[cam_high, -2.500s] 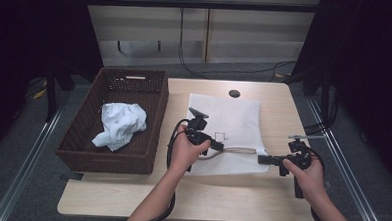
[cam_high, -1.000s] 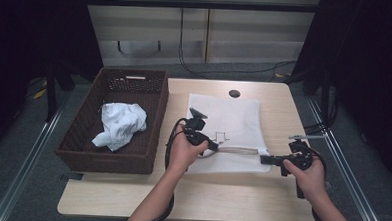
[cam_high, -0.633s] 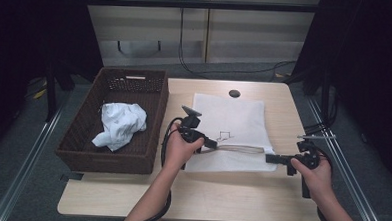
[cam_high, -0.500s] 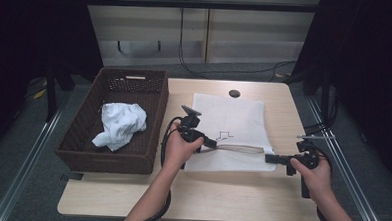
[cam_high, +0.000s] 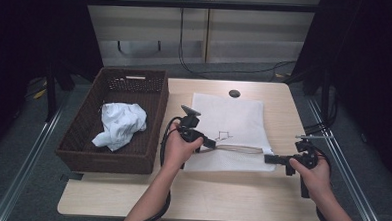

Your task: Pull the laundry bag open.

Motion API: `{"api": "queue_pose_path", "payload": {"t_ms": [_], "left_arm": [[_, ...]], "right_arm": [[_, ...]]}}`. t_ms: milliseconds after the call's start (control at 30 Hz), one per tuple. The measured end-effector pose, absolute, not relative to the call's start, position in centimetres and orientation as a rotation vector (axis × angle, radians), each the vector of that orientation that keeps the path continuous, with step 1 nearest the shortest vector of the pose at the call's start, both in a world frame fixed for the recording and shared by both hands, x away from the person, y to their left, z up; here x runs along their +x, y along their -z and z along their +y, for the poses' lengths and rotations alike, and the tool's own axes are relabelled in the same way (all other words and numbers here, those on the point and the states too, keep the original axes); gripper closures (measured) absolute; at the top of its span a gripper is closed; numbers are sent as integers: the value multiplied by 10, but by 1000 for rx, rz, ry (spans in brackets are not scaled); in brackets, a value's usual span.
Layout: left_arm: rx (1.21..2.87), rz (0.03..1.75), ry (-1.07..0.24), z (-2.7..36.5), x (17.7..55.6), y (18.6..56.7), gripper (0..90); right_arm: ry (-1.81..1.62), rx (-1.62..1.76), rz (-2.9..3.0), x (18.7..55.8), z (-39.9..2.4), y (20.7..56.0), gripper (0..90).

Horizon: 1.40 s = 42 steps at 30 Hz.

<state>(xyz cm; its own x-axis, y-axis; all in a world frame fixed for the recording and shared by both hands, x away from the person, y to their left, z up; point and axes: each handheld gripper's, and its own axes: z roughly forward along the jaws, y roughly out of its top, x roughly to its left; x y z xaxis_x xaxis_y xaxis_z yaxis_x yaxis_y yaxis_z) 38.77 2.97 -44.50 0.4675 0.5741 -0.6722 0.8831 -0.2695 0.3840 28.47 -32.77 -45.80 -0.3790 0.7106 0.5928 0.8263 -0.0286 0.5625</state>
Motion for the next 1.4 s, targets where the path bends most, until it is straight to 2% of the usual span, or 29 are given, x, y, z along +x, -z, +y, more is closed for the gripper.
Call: {"api": "queue_pose_path", "payload": {"t_ms": [600, 800, 900, 1400], "left_arm": [[1972, 1207, 531, 31, 389, 447, 875], [1964, 1244, 495, 34, 392, 448, 875], [1948, 1231, 530, 37, 393, 448, 876], [1949, 1223, 528, 37, 392, 448, 876]], "right_arm": [[1364, -1676, -2112, 286, -327, 458, 879], [1361, -1652, -2117, 285, -323, 457, 879], [1362, -1660, -2123, 285, -324, 456, 879], [1362, -1660, -2114, 286, -326, 457, 879]]}}
